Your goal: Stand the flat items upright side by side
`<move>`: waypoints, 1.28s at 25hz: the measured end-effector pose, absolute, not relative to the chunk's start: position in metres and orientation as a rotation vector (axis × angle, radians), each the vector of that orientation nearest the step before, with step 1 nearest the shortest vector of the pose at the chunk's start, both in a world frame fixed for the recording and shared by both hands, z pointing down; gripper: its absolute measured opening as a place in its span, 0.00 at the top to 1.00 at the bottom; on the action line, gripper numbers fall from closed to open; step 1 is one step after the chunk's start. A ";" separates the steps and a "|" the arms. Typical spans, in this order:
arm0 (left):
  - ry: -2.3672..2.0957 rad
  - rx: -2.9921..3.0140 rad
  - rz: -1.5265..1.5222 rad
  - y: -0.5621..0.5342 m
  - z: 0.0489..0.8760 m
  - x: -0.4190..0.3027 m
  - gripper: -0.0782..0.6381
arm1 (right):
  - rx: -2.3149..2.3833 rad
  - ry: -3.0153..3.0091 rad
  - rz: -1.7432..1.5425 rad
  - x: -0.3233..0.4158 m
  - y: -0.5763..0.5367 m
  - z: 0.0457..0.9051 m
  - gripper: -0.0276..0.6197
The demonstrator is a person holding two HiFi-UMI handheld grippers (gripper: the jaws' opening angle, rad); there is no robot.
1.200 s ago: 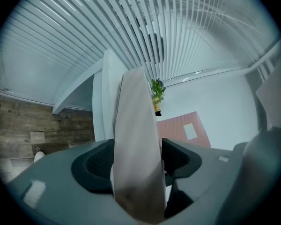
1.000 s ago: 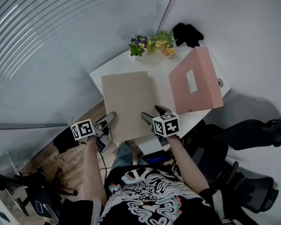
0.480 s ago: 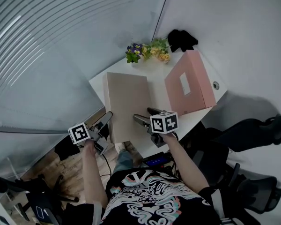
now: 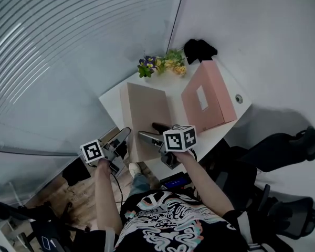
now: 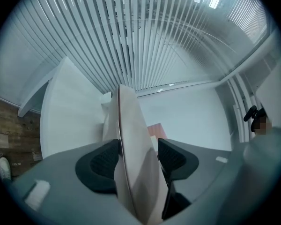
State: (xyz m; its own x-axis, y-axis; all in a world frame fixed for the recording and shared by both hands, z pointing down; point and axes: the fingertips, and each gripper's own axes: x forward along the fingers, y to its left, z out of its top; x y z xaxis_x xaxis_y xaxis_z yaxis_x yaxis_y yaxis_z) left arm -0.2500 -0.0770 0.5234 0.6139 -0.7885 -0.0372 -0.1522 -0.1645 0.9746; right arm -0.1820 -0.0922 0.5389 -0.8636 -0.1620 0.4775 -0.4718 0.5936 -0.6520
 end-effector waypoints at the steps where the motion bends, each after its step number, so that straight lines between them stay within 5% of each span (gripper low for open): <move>1: -0.784 1.672 -0.681 -0.078 0.522 -0.248 0.54 | 0.502 -2.459 1.160 -0.183 -0.092 0.536 0.38; 11: -0.736 1.714 -0.701 -0.087 0.501 -0.235 0.56 | 0.506 -2.482 1.212 -0.177 -0.096 0.515 0.29; 32: -0.608 1.827 -0.704 -0.113 0.452 -0.188 0.60 | 0.575 -2.530 1.268 -0.146 -0.111 0.491 0.27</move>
